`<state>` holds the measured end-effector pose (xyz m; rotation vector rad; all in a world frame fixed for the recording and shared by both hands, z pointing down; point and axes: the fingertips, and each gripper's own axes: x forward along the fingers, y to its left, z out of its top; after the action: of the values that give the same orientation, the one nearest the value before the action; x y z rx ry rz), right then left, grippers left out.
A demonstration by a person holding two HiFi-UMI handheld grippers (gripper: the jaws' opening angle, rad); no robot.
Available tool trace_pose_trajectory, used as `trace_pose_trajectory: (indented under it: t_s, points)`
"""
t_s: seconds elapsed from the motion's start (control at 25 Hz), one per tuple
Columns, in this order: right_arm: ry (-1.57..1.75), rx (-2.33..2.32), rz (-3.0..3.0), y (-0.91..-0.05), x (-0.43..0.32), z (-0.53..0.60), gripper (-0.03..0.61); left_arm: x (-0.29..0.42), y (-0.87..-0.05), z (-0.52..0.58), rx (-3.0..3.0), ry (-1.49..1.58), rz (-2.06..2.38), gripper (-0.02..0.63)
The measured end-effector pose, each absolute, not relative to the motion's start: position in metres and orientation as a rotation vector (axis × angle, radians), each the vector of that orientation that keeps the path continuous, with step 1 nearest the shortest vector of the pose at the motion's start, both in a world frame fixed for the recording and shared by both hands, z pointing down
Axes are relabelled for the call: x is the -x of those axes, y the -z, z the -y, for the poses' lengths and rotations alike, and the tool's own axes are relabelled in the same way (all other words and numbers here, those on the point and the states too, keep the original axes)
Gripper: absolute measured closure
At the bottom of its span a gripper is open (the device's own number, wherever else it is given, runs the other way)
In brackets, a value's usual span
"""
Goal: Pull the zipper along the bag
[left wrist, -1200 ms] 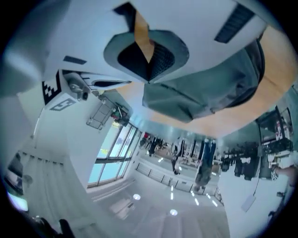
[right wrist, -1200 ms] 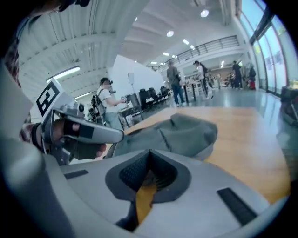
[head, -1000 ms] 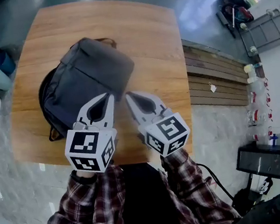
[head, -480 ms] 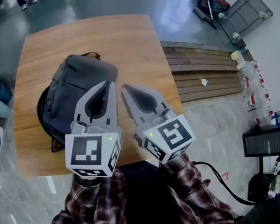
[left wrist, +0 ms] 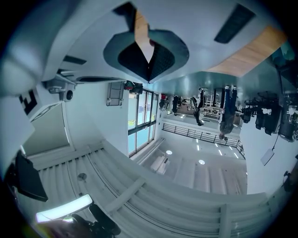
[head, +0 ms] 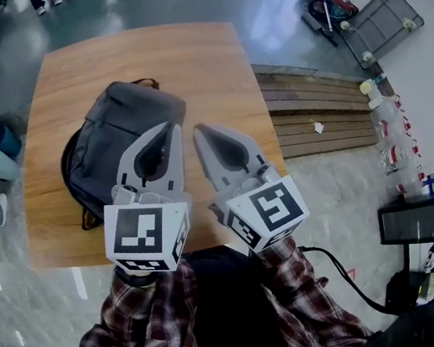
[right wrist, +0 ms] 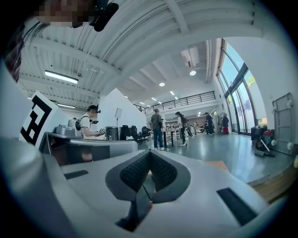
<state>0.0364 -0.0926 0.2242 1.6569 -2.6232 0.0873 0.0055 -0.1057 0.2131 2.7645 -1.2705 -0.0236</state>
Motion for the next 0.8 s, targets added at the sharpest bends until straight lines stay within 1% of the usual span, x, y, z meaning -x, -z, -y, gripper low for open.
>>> trace_pose_trajectory:
  t_s: [0.8]
  points:
    - [-0.100, -1.611, 2.639, -0.2276, -0.0274, 0.0918, 0.571, -0.0046, -0.2175, 0.1045, -2.762, -0.004, 1.272, 0.606]
